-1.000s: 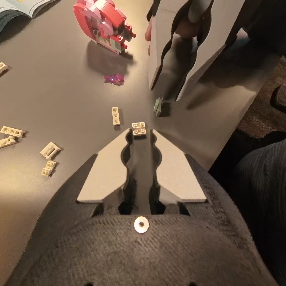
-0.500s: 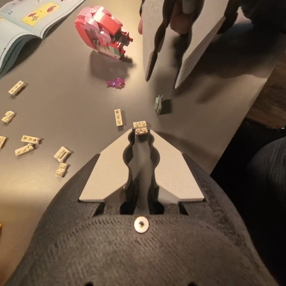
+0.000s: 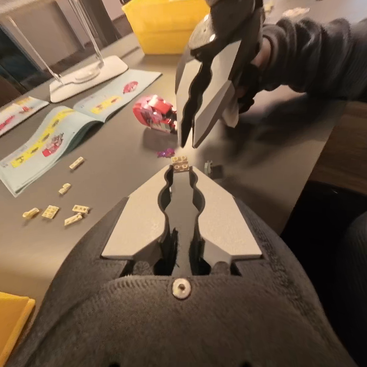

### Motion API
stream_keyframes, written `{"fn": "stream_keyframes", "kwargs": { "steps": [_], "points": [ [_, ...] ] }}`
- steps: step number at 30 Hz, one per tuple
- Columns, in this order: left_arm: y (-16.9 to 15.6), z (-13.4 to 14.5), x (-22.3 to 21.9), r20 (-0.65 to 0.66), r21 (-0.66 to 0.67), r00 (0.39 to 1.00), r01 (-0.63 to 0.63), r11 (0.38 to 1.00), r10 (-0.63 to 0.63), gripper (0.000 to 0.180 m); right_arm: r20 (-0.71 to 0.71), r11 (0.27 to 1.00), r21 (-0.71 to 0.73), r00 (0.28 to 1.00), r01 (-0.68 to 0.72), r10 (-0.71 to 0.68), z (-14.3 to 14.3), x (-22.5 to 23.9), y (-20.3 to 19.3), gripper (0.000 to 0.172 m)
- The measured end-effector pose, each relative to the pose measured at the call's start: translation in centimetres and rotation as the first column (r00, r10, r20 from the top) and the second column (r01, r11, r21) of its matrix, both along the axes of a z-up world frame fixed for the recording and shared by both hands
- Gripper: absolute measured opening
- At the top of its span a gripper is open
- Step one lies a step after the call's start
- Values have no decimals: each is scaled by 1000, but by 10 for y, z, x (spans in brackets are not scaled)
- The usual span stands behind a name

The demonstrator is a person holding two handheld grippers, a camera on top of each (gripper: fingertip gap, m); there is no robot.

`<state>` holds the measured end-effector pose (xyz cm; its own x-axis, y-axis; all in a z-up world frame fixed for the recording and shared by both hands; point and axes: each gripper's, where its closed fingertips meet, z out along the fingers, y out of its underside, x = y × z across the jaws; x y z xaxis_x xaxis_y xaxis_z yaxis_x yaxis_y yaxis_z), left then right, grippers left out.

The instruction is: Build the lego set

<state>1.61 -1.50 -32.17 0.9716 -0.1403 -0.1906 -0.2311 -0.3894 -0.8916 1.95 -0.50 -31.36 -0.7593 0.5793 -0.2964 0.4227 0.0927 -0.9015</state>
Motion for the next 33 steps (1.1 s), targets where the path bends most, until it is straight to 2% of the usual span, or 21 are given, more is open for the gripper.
{"fn": "stream_keyframes", "kwargs": {
  "steps": [4,10,13,17,18,20,21,24,26,28,31,33],
  "points": [
    [-1,10,2,-4,57,1000,16,998,-15,15,59,999,-49,998,-5,8,0,0,-6,13],
    [0,15,6,-38,95,999,31,995,-28,15,132,973,-232,990,-14,46,15,-1,-13,14],
    [1,17,7,-59,106,998,31,994,-25,15,146,973,-231,988,-15,50,14,-2,-14,7],
    [0,15,9,-79,103,996,60,993,-51,15,92,992,-123,995,-38,50,11,0,-13,5],
    [-1,16,9,-81,106,995,63,992,-55,10,66,996,-82,997,-33,39,11,1,-11,4],
    [-2,20,9,-46,126,997,69,990,-64,26,-12,999,-9,999,-31,30,15,3,-7,4],
    [-2,22,11,-19,137,997,80,987,-78,30,-64,999,37,998,-17,20,18,2,-5,4],
    [-4,27,17,26,164,992,118,979,-124,27,-181,963,269,982,6,44,14,5,-1,3],
    [-5,23,19,6,137,991,135,981,-137,21,-170,909,416,980,-28,108,2,10,-3,4],
    [-4,16,22,-18,89,989,151,985,-150,17,-129,862,500,976,-88,175,-7,15,-8,3],
    [-3,9,26,-18,42,986,164,986,-163,13,-92,837,523,965,-162,244,-8,19,-18,3],
    [-3,5,29,28,25,983,182,983,-182,8,-80,834,518,959,-193,271,-7,20,-22,3]
  ]
}}
